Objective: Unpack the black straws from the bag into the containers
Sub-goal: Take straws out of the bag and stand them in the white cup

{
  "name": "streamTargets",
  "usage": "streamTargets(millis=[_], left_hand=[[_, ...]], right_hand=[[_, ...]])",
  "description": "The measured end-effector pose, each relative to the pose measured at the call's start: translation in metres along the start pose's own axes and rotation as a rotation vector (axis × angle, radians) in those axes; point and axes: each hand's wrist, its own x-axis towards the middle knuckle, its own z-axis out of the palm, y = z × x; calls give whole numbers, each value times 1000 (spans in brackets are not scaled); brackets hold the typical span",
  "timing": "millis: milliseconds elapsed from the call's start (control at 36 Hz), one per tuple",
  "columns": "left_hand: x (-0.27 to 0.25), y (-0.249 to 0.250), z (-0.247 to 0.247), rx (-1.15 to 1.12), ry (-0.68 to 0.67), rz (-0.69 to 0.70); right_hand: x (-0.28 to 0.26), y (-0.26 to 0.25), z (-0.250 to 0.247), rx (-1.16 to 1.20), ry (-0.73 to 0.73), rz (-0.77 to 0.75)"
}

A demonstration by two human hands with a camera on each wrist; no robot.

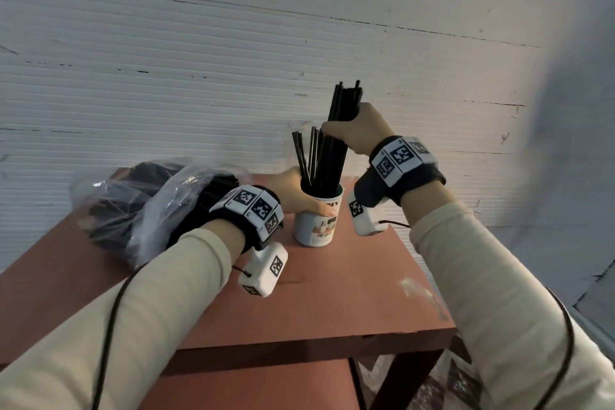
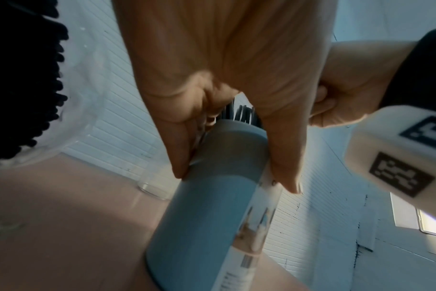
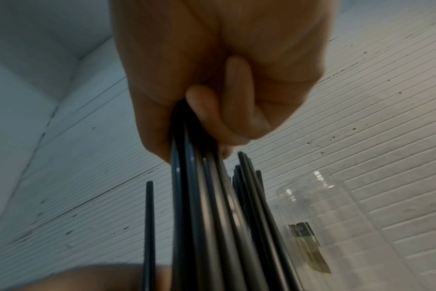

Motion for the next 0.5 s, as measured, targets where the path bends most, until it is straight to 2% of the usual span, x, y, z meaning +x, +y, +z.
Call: streamTargets(millis=[83,250,306,389,500], left_hand=[[-2,0,-1,21,-5,29],[-4,1,0,51,13,48],[-5,1,0,33,9,54],[-6,2,-1,11,-9,50],[-4,0,-1,-13,-9,38]], right_hand=[[-2,7,8,-70,-127,53],[-14,17,15,-136,-183,59],[-16,20,15,-117,-120,17],[-20,24,17,-123,57,-79],[-21,26,22,-72,274,-348]])
